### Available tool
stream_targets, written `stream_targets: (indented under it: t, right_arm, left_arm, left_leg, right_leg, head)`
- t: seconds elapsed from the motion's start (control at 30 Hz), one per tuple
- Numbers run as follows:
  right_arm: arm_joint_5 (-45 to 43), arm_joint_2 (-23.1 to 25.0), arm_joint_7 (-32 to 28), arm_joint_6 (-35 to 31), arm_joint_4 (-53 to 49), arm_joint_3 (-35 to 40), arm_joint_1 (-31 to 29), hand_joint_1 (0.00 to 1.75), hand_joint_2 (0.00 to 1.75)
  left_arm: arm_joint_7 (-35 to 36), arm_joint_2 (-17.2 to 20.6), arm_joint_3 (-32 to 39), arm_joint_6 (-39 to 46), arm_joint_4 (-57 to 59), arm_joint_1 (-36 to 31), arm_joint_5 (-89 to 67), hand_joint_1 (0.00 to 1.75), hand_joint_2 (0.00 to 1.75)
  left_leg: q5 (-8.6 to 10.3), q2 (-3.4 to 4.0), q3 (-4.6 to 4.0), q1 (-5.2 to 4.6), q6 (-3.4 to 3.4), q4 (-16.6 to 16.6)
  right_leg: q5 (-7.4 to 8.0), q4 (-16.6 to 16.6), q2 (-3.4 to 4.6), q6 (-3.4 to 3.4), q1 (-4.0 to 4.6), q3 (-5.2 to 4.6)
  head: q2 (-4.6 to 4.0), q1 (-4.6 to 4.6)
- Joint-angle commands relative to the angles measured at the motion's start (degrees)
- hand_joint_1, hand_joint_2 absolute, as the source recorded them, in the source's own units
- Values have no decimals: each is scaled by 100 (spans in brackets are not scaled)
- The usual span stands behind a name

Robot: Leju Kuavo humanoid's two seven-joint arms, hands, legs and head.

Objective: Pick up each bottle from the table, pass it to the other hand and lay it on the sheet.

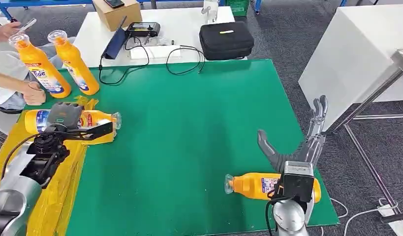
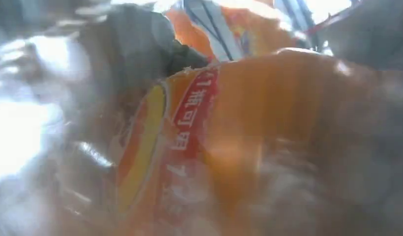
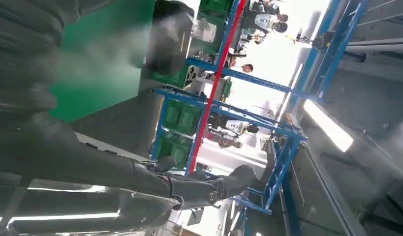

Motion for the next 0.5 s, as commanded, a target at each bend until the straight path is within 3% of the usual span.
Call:
stream_targets:
  t: [0.03, 0.43, 0.47, 0.5]
  right_arm:
    - [-76, -145, -26, 56, 697, -17, -381, 0, 175]
    - [-84, -155, -36, 73, 741, 5, -409, 0, 175]
    - [-89, -172, -29, 101, 789, 28, -441, 0, 175]
    - [-97, -177, -31, 110, 855, 42, -491, 0, 175]
  left_arm:
    - [-285, 87, 299, -341, 832, 13, 291, 175, 175]
    - [-402, 34, 389, -407, 830, 70, 396, 175, 175]
    - [-544, 21, 437, -532, 810, 121, 470, 155, 175]
    - [-637, 13, 469, -676, 827, 185, 528, 51, 175]
  left_leg:
    - [-13, 14, 33, 4, -3, -5]
    - [-14, 4, 27, 7, -1, 2]
    - [-9, 2, 18, 6, -1, 0]
    - [-14, 3, 27, 8, -2, 2]
  right_leg:
    - [-7, -9, 12, 2, 4, 30]
    - [-9, -5, 3, 3, 6, 29]
    - [-6, -6, 1, 2, 5, 21]
    - [-9, -6, 1, 3, 7, 31]
  head:
    - [2, -2]
    - [2, 0]
    - [2, 0]
    - [2, 0]
